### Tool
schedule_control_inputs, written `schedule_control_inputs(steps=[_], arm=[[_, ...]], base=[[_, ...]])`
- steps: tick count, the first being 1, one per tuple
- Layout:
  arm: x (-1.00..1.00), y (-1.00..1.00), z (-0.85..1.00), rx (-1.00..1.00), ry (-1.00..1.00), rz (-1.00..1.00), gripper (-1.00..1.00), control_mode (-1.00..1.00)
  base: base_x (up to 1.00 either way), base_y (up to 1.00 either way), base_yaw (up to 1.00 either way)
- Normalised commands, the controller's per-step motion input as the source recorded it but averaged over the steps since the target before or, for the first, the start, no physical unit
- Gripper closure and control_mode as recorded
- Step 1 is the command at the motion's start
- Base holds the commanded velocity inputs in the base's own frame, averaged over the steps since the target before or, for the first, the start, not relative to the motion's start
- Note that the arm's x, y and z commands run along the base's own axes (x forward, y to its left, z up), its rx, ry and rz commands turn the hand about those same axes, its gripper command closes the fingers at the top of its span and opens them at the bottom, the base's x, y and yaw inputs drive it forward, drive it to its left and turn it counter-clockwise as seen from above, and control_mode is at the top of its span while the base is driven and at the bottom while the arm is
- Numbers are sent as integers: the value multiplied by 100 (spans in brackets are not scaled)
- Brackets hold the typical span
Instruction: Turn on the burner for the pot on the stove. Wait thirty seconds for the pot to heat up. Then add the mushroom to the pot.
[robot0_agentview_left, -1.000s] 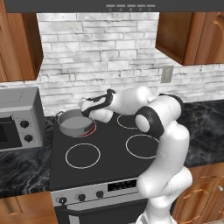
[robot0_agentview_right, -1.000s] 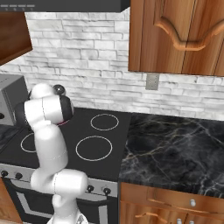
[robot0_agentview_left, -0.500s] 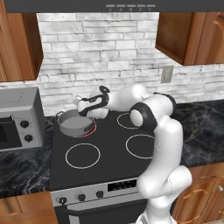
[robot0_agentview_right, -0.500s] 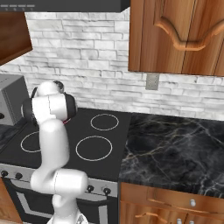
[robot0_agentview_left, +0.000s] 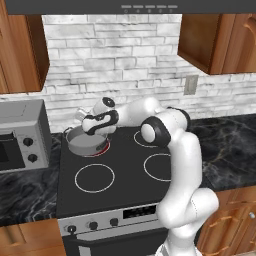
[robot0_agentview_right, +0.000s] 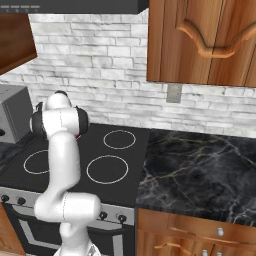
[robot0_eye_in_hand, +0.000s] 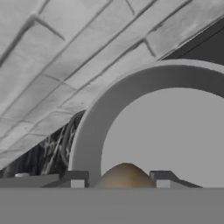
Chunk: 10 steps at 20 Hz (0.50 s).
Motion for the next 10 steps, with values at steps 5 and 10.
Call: schedule_control_inputs(steps=[5, 10], arm=[[20, 0, -11, 0, 3, 0, 100, -100], [8, 0, -20, 0, 3, 0, 100, -100]], base=[[0, 0, 0], [0, 0, 0]])
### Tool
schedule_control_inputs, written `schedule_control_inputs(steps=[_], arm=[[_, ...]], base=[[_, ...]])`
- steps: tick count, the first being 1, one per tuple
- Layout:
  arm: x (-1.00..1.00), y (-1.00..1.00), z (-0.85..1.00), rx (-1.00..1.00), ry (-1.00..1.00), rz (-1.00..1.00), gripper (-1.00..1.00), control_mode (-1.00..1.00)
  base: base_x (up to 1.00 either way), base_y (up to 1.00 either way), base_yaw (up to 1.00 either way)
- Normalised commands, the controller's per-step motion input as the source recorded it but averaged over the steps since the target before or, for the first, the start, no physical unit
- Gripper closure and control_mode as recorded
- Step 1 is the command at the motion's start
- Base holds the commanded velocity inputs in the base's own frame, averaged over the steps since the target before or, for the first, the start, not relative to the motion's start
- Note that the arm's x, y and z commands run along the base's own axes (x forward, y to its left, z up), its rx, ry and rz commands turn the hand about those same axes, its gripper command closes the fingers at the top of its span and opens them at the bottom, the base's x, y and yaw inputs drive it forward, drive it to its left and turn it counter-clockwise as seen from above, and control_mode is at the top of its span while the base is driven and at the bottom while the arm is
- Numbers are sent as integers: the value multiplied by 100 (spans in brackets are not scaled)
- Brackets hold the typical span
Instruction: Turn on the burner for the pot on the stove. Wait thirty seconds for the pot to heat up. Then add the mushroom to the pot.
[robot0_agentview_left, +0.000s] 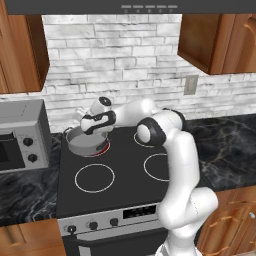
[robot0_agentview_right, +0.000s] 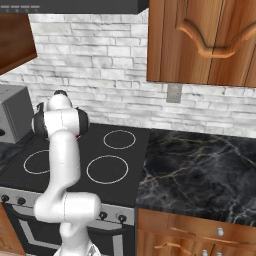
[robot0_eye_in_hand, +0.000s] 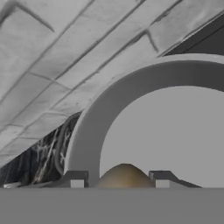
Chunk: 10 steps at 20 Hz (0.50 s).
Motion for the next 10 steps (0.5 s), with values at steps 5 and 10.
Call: schedule_control_inputs(steps=[5, 10], arm=[[2, 0, -31, 0, 1, 0, 100, -100], [2, -3, -17, 0, 0, 0, 100, -100]], base=[[0, 0, 0], [0, 0, 0]])
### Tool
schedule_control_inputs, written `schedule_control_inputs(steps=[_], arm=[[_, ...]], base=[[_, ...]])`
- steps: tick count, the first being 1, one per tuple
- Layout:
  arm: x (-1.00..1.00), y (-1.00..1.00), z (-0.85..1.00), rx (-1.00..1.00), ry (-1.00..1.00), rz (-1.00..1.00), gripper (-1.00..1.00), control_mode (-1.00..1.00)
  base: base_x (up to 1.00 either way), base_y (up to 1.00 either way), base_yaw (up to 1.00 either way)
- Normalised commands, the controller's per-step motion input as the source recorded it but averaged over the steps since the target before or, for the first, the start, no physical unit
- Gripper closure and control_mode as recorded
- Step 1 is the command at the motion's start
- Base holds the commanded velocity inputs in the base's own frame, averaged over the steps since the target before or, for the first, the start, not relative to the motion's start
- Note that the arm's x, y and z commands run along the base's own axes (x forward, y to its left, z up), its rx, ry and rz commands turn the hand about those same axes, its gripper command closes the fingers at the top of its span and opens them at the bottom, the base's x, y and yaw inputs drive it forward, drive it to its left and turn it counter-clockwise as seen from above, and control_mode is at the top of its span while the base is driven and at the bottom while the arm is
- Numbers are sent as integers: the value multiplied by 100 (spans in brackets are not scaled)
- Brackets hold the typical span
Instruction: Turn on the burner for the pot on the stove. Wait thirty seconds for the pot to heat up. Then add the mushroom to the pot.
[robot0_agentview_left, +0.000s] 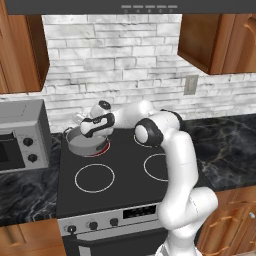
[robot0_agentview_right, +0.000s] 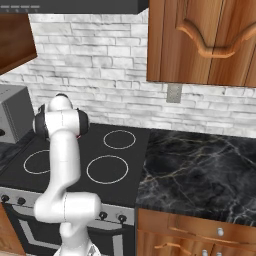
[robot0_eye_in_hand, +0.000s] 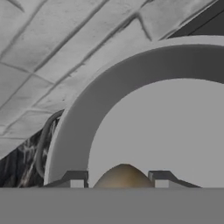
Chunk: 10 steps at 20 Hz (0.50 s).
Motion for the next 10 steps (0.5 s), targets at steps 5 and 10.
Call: schedule_control_inputs(steps=[5, 10], arm=[[4, -4, -15, 0, 0, 0, 100, -100], [5, -2, -18, 0, 0, 0, 100, -100]], base=[[0, 0, 0], [0, 0, 0]])
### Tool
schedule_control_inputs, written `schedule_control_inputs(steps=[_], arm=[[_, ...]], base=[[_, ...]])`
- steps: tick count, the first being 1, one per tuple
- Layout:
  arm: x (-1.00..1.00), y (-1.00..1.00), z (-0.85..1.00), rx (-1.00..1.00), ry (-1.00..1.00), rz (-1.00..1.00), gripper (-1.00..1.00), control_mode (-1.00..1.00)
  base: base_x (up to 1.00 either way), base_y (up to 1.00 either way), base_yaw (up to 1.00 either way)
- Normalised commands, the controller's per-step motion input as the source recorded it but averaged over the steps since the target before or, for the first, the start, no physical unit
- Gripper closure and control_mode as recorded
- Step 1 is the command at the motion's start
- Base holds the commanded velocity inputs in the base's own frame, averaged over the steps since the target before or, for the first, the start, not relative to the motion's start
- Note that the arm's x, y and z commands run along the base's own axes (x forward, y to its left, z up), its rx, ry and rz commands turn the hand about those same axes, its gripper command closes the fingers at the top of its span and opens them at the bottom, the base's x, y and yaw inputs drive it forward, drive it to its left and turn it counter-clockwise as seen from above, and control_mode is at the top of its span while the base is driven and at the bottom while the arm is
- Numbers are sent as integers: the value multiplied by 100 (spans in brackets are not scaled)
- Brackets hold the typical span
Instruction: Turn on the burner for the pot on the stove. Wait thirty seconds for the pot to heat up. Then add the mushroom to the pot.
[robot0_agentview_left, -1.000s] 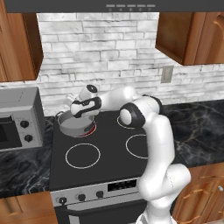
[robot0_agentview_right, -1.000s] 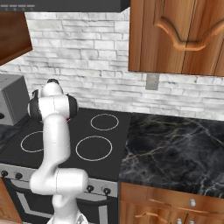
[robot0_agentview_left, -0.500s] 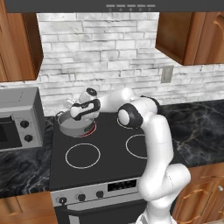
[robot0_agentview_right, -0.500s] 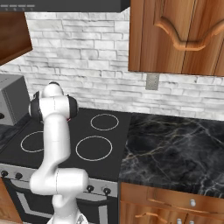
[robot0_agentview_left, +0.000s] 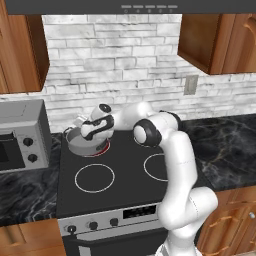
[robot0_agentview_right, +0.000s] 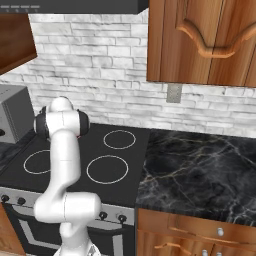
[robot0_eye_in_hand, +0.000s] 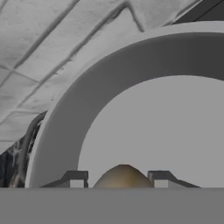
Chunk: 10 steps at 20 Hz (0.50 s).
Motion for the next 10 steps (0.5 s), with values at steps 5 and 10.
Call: schedule_control_inputs(steps=[5, 10], arm=[[22, 0, -16, 0, 0, 0, 100, -100], [31, 0, -20, 0, 0, 1, 100, -100]], base=[[0, 0, 0], [0, 0, 0]])
